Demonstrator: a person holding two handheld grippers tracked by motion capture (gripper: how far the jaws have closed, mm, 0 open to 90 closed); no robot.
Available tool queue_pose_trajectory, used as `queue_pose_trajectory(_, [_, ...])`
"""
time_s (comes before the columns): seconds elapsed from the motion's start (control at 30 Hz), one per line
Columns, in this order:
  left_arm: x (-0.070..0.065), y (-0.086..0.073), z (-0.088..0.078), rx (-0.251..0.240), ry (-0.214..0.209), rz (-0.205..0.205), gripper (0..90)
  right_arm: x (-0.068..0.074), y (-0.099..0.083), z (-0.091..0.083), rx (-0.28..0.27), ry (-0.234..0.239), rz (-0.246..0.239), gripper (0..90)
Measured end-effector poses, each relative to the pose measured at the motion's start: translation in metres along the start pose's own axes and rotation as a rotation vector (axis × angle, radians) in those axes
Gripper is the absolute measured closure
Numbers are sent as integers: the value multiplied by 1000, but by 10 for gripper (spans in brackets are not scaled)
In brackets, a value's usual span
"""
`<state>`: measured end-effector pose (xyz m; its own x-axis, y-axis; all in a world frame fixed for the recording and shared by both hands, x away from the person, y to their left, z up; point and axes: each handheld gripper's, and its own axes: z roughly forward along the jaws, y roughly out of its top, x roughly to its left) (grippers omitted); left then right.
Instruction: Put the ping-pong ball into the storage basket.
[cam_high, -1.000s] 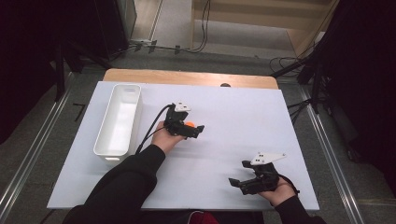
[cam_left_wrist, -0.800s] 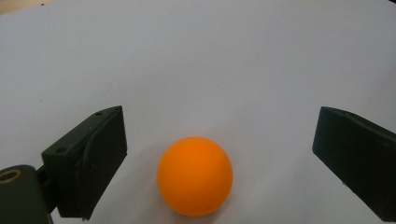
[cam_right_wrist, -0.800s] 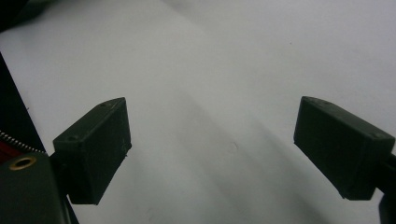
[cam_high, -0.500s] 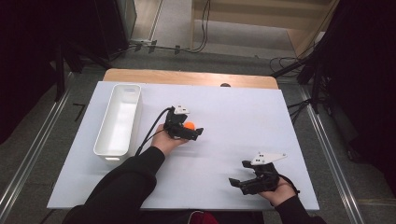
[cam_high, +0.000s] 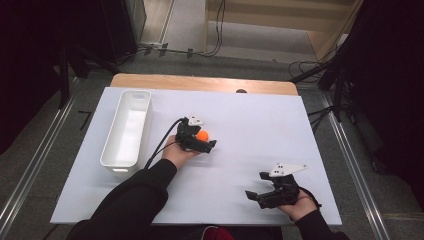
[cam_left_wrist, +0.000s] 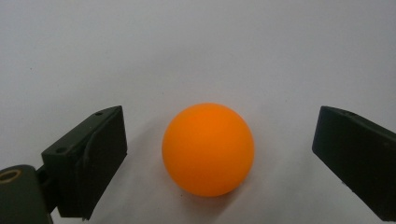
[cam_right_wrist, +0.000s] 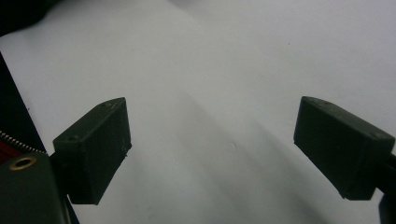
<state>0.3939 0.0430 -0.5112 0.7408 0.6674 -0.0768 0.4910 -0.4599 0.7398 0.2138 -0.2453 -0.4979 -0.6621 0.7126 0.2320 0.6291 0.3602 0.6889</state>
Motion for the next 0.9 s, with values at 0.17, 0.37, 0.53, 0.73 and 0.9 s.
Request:
queue_pose_trajectory(0.17, [0, -2, -1, -13, 10, -5, 62, 0, 0, 0, 1, 0, -1, 97])
queue_pose_trajectory(0.37, [-3, -2, -1, -25, 34, 9, 147, 0, 0, 0, 0, 0, -2, 98])
queue_pose_trajectory(0.53, [-4, -3, -2, -31, 53, 13, 270, 0, 0, 0, -3, -4, 1, 97])
queue_pose_trajectory(0.73, [-6, -4, -4, -48, 65, 29, 409, 0, 0, -1, -2, -3, -3, 97])
queue_pose_trajectory(0.9, [-6, -4, -4, -44, 67, 27, 490, 0, 0, -1, -2, -3, -2, 97])
